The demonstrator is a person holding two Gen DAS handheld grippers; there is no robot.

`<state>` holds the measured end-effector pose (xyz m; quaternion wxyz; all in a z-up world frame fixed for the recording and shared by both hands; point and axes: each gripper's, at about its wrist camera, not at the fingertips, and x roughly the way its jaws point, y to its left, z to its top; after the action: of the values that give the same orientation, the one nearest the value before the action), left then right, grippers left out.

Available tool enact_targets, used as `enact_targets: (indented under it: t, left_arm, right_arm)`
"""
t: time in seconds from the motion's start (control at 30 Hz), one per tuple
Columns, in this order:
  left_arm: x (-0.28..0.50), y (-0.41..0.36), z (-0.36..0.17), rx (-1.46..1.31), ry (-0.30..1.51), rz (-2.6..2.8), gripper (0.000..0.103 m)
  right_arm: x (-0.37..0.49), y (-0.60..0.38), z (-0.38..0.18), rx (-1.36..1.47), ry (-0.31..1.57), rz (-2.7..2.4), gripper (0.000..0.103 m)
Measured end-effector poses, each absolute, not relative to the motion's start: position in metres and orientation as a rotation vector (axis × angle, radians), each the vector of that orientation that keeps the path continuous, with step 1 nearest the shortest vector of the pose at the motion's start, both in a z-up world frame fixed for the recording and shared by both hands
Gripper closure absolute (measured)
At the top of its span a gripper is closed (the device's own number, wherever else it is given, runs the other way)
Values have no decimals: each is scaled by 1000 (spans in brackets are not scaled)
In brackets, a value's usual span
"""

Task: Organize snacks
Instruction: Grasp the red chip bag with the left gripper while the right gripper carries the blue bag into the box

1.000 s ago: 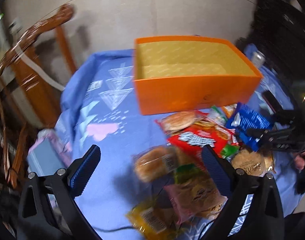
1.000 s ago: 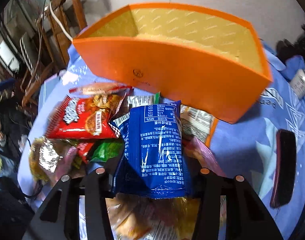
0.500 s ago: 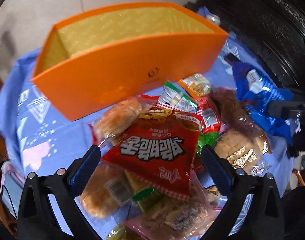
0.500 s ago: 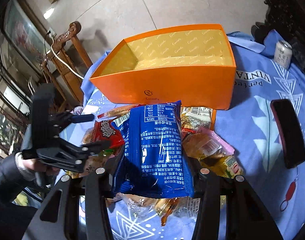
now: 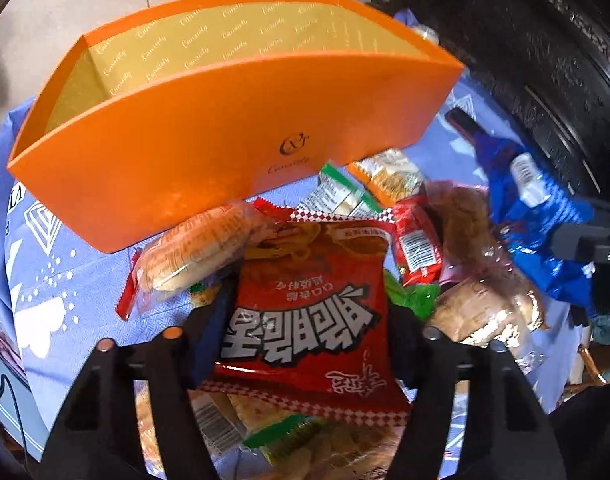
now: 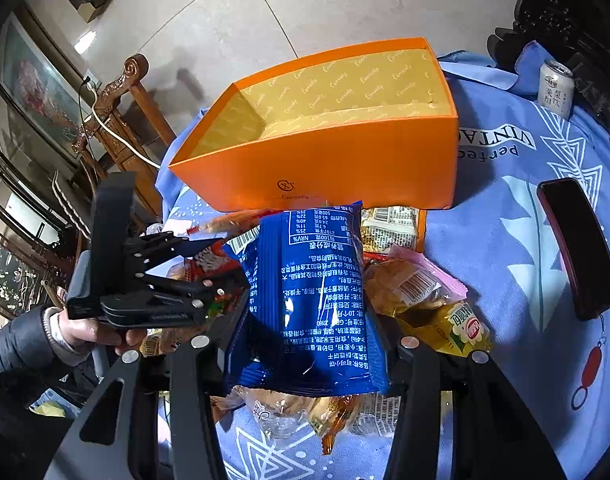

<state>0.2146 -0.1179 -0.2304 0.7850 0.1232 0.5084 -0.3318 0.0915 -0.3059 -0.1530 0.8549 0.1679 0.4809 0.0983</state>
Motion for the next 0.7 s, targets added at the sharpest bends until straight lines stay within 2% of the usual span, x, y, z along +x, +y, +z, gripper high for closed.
enact_targets:
  t: [0.37, 0.53, 0.7]
  left_arm:
    - [176, -88, -168, 206, 980, -699, 40]
    - [169, -70, -110, 162, 866, -681, 40]
    - [198, -63, -60, 122, 787, -613, 40]
  right_arm:
    - [82, -303, -139, 337, 981, 204, 53]
    - [86, -299, -105, 298, 902, 228, 53]
    - [115, -306, -68, 251, 805, 218, 53]
